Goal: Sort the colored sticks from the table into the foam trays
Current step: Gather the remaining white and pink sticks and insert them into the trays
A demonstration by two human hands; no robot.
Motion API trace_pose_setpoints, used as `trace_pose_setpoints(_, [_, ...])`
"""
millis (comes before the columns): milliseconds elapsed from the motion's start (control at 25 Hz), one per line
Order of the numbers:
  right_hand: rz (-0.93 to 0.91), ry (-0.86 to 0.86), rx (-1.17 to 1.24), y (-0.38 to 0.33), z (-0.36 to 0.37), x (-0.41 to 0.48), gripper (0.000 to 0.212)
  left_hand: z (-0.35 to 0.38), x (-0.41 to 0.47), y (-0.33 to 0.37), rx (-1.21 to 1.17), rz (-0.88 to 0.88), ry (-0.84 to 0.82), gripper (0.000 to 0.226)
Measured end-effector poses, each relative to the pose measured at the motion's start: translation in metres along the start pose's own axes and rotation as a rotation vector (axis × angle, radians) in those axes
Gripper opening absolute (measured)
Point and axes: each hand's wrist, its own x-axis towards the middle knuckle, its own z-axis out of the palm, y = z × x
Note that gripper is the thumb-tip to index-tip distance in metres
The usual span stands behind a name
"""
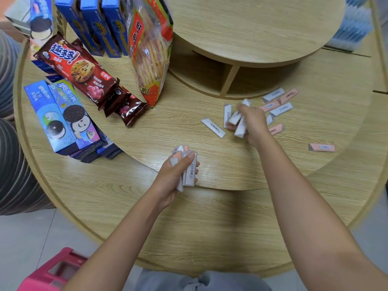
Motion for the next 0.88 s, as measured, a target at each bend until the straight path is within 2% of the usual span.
trace_pose_setpoints(80, [0.012, -0.021, 0.189, -0.002, 0.003, 0.004, 0.009, -0.001, 0.0, -0.001, -0.005, -0.001, -0.003, 0.036])
trace_pose_setpoints(120, [-0.013, 0.023, 0.137, -0.002, 0.005, 0.006, 0.005, -0.002, 0.0, -0.001, -0.006, 0.0, -0.003, 0.035])
trace_pose_setpoints(200, [-0.098, 0.15, -0.195, -0.003, 0.01, 0.01, 0.004, -0.003, 0.001, 0.0, -0.008, 0.003, -0.003, 0.032])
trace_pose_setpoints(280, [-0.151, 0.224, -0.508, -0.005, 0.015, 0.009, 0.016, -0.004, 0.001, 0.002, -0.011, 0.003, 0.002, 0.029])
trace_pose_setpoints(440, [-0.174, 0.2, -0.792, 0.0, 0.029, 0.012, 0.048, -0.004, 0.0, 0.003, -0.017, 0.004, 0.011, 0.034])
trace_pose_setpoints(520, [-0.154, 0.199, -0.805, 0.001, 0.031, 0.013, 0.045, -0.005, -0.001, 0.004, -0.013, 0.008, 0.007, 0.037])
trace_pose_setpoints(680, [-0.102, 0.099, -0.631, -0.006, 0.017, 0.01, 0.027, -0.008, 0.0, 0.005, -0.025, 0.007, -0.004, 0.038])
trace_pose_setpoints(800, [-0.229, -0.008, -0.687, -0.003, 0.011, 0.003, 0.02, -0.008, 0.001, 0.004, -0.028, 0.01, -0.013, 0.036])
trace_pose_setpoints(880, [-0.281, -0.084, -0.782, 0.005, 0.019, -0.003, 0.029, -0.008, 0.0, 0.003, -0.023, 0.014, -0.013, 0.033])
